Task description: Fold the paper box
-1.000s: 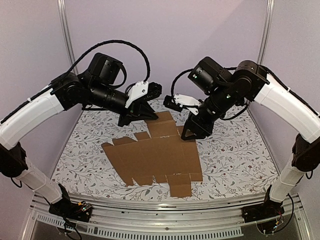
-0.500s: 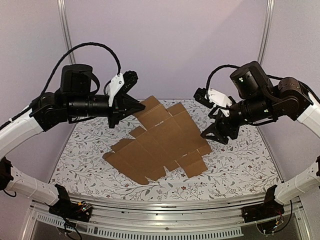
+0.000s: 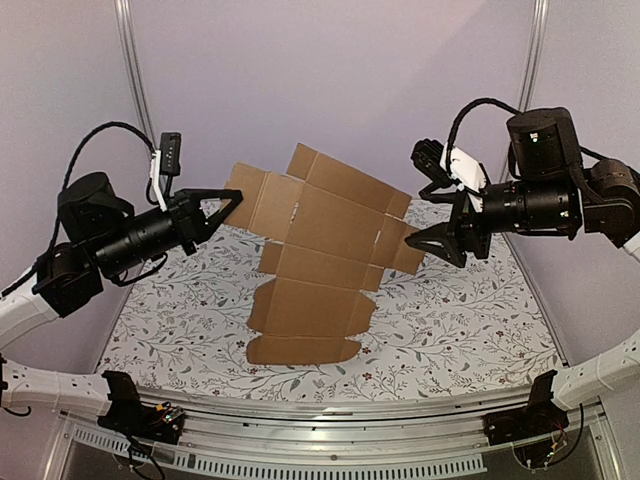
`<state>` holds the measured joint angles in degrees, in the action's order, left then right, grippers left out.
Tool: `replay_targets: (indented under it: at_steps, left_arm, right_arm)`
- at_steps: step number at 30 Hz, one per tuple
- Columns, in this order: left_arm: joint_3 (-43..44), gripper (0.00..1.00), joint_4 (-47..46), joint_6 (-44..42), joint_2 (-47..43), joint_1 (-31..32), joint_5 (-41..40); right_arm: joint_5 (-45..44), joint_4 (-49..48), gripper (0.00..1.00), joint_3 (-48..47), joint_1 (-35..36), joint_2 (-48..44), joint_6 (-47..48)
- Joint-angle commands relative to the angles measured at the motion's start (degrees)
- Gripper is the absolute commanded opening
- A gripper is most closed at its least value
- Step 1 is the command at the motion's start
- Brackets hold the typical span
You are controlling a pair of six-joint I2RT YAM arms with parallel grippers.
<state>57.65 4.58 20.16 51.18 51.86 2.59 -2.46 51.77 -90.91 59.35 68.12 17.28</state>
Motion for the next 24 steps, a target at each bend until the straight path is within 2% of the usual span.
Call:
replay_targets:
  at_steps: [1, 4, 9, 15, 20, 24]
  left_arm:
    - [-9.9, 0.0, -11.4, 19.3, -3.7, 0.6, -7.5]
    - [-14.7, 0.0, -11.9, 20.5, -5.4, 0.7, -9.4]
    - [-19.0, 0.0, -11.3, 15.3, -5.1, 0.7, -8.0]
    - [-19.2, 0.0, -5.1, 6.3, -3.6, 0.7, -7.0]
    - [-16.4, 0.0, 5.5, 1.5, -1.3, 0.8, -8.9]
    - [-16.2, 0.0, 9.7, -0.4, -1.9, 0.8, -11.5]
  right_arm:
    - [-1.1, -1.8, 0.8, -1.0, 0.4, 1.1, 2.3]
    - [-1.9, -1.9, 0.8, -0.2, 0.3, 2.4, 2.3]
    - [-1.8, -2.3, 0.8, 2.1, 0.4, 5.3, 2.1]
    - [-1.0, -3.2, 0.81, 3.5, 0.4, 10.3, 4.4]
    - [0.0, -4.8, 0.81, 2.2, 0.2, 16.2, 8.4]
    - [6.3, -6.2, 0.82, 1.0, -1.3, 19.5, 12.7]
